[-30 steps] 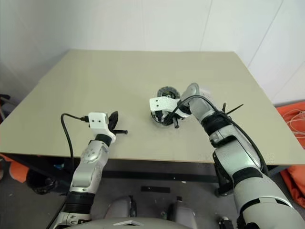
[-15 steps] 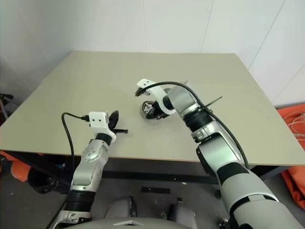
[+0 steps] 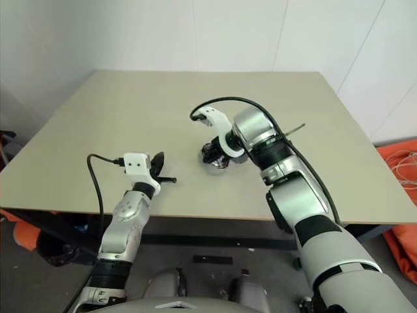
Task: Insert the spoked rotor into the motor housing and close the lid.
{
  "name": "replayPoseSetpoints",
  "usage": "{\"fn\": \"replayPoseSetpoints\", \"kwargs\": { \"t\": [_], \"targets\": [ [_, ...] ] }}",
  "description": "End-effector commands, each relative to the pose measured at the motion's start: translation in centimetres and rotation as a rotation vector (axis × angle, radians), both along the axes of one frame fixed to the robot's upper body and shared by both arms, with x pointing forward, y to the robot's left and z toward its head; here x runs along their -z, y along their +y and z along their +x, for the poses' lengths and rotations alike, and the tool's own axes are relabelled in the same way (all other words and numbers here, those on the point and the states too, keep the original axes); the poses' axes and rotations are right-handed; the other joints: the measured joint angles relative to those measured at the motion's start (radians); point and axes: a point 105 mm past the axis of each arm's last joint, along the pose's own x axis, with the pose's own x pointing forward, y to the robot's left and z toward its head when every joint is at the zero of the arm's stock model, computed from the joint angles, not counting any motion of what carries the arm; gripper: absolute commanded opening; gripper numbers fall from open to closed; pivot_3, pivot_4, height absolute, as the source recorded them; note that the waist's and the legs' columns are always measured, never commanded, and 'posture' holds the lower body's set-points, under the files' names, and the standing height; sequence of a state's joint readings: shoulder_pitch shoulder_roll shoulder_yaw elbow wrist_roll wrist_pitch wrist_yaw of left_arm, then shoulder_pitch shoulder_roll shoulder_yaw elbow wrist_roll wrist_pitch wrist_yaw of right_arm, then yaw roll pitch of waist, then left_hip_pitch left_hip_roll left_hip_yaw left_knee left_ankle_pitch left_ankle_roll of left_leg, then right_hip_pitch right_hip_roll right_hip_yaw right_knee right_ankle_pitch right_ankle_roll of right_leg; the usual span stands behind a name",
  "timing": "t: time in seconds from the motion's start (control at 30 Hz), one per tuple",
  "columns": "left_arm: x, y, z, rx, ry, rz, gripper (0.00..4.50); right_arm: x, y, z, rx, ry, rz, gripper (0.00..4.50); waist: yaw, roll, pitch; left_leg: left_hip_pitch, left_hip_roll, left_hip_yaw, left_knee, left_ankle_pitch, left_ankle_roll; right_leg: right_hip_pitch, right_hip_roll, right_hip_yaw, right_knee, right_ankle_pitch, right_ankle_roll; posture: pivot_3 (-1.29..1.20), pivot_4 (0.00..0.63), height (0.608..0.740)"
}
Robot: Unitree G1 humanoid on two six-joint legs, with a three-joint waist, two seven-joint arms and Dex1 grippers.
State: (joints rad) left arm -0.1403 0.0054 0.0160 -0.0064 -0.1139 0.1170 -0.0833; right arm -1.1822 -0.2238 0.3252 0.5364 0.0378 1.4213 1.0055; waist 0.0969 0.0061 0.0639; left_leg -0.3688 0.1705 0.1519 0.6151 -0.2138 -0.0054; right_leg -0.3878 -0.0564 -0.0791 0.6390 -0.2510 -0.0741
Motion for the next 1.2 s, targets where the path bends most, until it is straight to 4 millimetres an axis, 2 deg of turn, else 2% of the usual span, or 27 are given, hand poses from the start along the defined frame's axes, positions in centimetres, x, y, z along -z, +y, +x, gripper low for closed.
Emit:
{"fn": "replayPoseSetpoints", "kwargs": {
  "t": [0.03, 0.47, 0.67, 0.97, 1.1, 1.2],
  "targets": [
    [-1.1, 0.0, 0.2, -0.002, -0.043, -0.004, 0.00, -2.3, 1.1, 0.4, 0.013, -0.035, 0.052, 0.01, 0.000, 0.000, 0.000, 0.000, 0.000, 0.000, 0.000, 0.000, 0.000, 0.000, 0.000, 0.000, 0.000, 0.000, 0.000, 0.00, 0.000, 0.740],
    [-1.1, 0.1, 0.1, -0.007, -0.043, -0.001, 0.00, -0.3, 1.0, 1.1, 0.058, -0.026, 0.020, 0.01, 0.000, 0.001, 0.001, 0.000, 0.000, 0.000, -0.001, 0.001, -0.001, 0.000, 0.000, 0.000, 0.000, 0.000, 0.000, 0.00, 0.000, 0.740],
    [-1.1, 0.0, 0.1, -0.002, -0.042, 0.000, 0.00, -0.3, 1.3, 1.4, 0.063, -0.039, 0.037, 0.01, 0.000, 0.001, 0.001, 0.000, 0.000, 0.000, -0.001, 0.001, -0.002, 0.000, 0.000, 0.000, 0.000, 0.000, 0.000, 0.00, 0.000, 0.740],
    [-0.9, 0.0, 0.0, 0.003, -0.037, 0.000, 0.00, -1.2, 2.3, 1.8, 0.066, -0.061, 0.079, 2.84, 0.000, 0.001, 0.001, 0.001, 0.000, 0.000, -0.001, 0.001, -0.002, 0.000, 0.000, 0.000, 0.001, 0.000, 0.000, 0.00, 0.000, 0.740],
    [-0.9, -0.1, 0.0, 0.006, -0.035, -0.002, 0.00, -2.4, 2.9, 1.9, 0.062, -0.077, 0.126, 4.14, 0.000, 0.001, 0.001, 0.001, 0.000, 0.000, -0.001, 0.001, -0.002, 0.000, 0.000, 0.000, 0.001, 0.000, 0.000, 0.00, 0.000, 0.740],
    [-0.8, -0.2, 0.0, 0.011, -0.030, -0.004, 0.00, -5.2, 3.7, 2.9, 0.050, -0.220, 0.203, 4.14, 0.000, 0.001, 0.001, 0.001, 0.000, 0.000, -0.001, 0.001, -0.002, 0.000, 0.000, 0.000, 0.001, 0.000, 0.000, 0.00, 0.000, 0.740]
  ]
}}
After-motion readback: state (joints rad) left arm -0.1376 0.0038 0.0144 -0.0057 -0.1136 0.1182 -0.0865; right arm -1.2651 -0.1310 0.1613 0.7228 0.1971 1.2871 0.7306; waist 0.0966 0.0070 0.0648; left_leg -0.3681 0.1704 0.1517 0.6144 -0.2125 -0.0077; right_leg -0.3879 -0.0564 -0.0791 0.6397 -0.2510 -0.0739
